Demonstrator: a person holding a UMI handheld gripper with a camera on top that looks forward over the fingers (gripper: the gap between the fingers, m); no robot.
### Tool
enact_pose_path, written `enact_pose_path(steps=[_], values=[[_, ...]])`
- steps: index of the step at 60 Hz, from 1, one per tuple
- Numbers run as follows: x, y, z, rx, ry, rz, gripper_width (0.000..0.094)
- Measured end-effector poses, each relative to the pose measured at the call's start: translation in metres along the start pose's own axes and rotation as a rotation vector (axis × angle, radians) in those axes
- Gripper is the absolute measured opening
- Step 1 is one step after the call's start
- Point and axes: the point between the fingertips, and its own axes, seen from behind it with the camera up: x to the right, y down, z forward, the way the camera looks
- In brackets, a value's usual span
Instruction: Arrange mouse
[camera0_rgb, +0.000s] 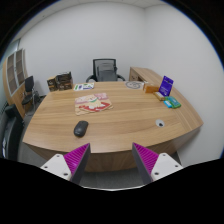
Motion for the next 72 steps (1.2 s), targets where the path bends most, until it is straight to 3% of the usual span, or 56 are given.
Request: enact_pose_path(steps=[40,72], values=[[-0.128,0.02,0.05,-0.009,-0.127,-0.085,0.0869],[-0.175,0.029,0.172,-0.028,-0.122,-0.062,0.0864]])
